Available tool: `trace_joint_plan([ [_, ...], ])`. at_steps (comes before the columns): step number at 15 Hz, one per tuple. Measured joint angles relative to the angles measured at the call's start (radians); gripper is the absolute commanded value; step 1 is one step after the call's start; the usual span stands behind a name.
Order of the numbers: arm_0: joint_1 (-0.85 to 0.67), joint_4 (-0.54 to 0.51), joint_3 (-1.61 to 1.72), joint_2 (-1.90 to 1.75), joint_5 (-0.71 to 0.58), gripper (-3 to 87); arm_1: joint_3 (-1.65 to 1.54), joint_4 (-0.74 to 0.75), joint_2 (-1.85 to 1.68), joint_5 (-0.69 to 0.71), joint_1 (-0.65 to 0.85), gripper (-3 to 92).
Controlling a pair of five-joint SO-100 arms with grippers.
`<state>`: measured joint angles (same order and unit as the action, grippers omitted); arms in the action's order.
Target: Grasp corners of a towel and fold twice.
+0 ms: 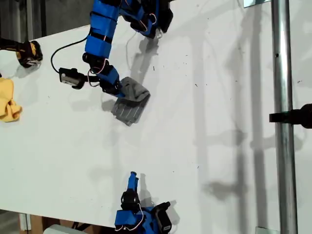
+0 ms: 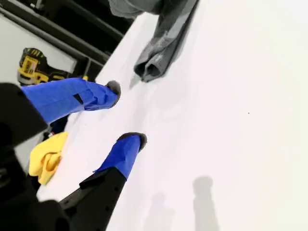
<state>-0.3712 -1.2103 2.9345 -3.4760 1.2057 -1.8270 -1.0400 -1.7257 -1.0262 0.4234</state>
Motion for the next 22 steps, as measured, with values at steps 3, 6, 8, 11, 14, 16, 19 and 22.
trace_joint_plan([
  [3,0.000,0.000,0.000,0.000,0.000,15.7,0.044,0.166,0.189,0.005,0.009,-0.1],
  [6,0.008,0.000,0.000,0.000,0.000,15.7,0.103,0.241,0.313,0.005,0.021,2.5],
  [8,0.009,0.000,0.000,0.000,0.002,15.7,0.153,0.232,0.322,0.005,0.021,28.4],
  [11,0.011,0.000,0.000,0.000,0.002,16.1,0.209,0.247,0.295,0.038,0.021,36.7],
  [14,0.012,0.000,0.000,0.000,0.003,17.1,0.236,0.242,0.115,0.075,0.038,35.9],
  [16,0.014,0.000,0.009,0.000,0.014,15.6,0.232,0.167,-0.043,0.075,0.077,27.0],
  [19,0.014,0.000,0.028,0.000,0.041,11.9,0.006,-0.002,-0.483,0.072,0.158,1.7],
  [22,0.026,0.020,0.061,0.000,0.015,15.7,-0.370,-0.230,-1.052,-0.026,0.143,-0.2],
])
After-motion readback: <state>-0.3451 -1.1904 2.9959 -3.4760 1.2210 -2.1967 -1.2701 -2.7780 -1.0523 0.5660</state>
